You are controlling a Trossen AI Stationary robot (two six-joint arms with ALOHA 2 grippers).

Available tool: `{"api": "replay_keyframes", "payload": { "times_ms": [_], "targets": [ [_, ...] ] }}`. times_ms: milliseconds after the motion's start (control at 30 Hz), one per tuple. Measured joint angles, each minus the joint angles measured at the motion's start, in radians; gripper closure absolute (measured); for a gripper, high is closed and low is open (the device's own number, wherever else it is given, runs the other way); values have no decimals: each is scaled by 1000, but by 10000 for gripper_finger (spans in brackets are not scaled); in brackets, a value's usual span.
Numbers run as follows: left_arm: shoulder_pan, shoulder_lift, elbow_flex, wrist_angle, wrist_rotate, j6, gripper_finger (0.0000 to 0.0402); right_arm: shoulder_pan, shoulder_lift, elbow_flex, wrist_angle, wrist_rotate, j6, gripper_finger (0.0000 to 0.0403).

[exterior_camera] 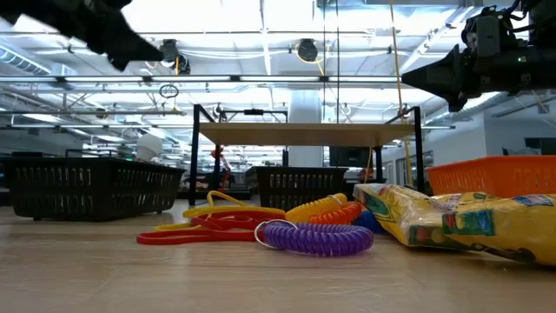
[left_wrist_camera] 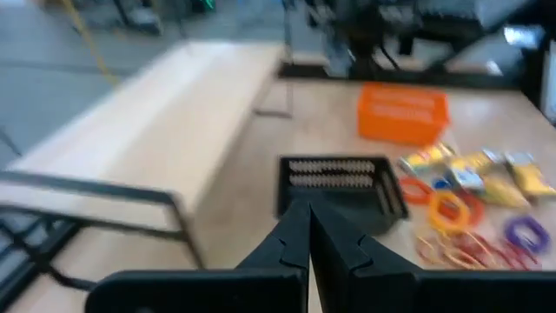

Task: Pick & Place Office Desk Supplies
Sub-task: Put the yellow rubber band into the left black bin

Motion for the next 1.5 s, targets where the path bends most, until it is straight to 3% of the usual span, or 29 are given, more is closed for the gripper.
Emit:
{"api": "replay_keyframes", "payload": {
  "times_ms": [133, 367, 767, 1033, 1500],
  "targets": [
    [-79, 219, 147, -131, -56, -80, 393, 0, 0, 0, 3, 0, -9, 403],
    [-141, 487, 305, -219, -11, -214, 374, 0, 0, 0, 17, 0, -29, 403],
    [-260, 798, 506, -197, 18, -370, 293, 0, 0, 0, 36, -3, -29, 403],
    [-279, 1036, 641, -212, 115, -563, 257, 0, 1, 0, 40, -55, -15, 403],
    [-281, 1325, 889, -454, 167, -673, 227, 0, 10, 0, 40, -82, -3, 403]
  ]
}}
